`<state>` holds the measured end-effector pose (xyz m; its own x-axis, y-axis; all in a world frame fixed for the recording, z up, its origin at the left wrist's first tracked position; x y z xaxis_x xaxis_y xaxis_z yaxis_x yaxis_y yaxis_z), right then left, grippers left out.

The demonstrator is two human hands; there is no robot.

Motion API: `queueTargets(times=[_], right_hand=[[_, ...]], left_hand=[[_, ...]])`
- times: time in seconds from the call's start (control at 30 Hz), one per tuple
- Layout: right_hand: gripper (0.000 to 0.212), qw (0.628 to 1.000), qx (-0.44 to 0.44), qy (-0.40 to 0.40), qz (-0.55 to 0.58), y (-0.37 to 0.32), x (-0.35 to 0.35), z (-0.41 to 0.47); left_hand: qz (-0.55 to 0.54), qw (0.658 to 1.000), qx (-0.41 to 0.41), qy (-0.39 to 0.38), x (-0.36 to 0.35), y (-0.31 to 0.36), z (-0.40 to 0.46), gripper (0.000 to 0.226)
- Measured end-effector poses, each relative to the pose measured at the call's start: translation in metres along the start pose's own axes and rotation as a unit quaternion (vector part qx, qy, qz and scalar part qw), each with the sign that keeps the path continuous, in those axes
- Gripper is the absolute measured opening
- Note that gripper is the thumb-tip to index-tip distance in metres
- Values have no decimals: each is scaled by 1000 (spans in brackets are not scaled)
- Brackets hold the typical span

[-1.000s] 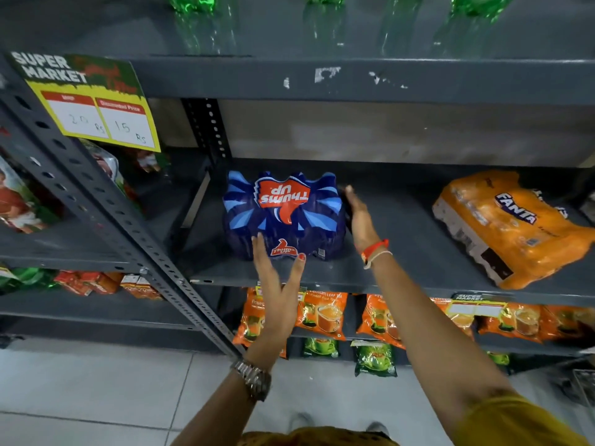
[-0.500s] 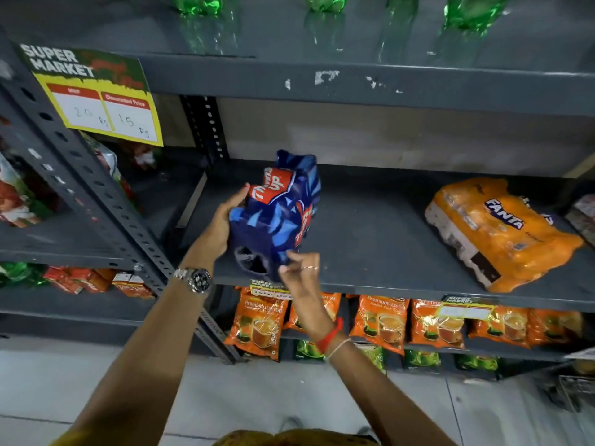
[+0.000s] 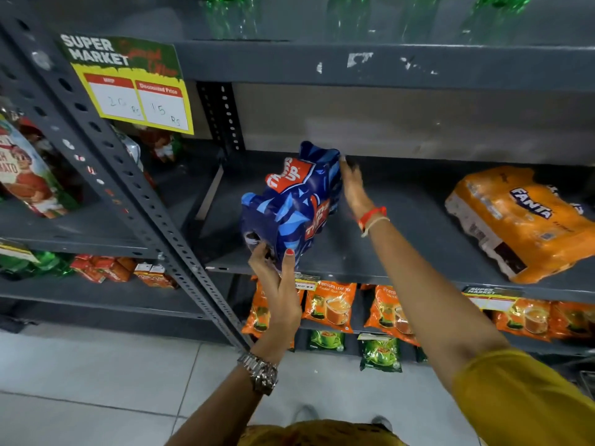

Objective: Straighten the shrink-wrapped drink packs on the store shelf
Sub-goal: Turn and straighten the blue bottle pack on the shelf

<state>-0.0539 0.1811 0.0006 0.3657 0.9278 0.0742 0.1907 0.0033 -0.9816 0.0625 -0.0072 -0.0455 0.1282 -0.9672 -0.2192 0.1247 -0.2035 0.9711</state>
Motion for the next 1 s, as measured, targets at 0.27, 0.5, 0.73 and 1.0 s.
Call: queueTargets(times=[0.27,0.5,0.73,1.0], right_hand=[[54,999,20,-29,40,14,4,-10],[30,995,91,50,15,61,12,-58],[44,988,124,52,-75,62,14,-79],[46,982,131,88,-103,69,13,-102]], left_hand=[[23,999,46,19,22,9,38,44],[63,991,111,31,52,5,84,73],[65,993,99,10,51,3,88,57],[87,991,99,13,54,6,88,58]])
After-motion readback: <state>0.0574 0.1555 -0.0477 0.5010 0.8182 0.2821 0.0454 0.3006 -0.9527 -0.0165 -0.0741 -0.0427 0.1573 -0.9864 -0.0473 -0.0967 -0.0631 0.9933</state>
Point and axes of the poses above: each hand's wrist, its own z-axis towards the middle knuckle, its own x-axis out of the back of the hand, y = z × x, the point moved 7 cm from there along z, towards the middle knuckle
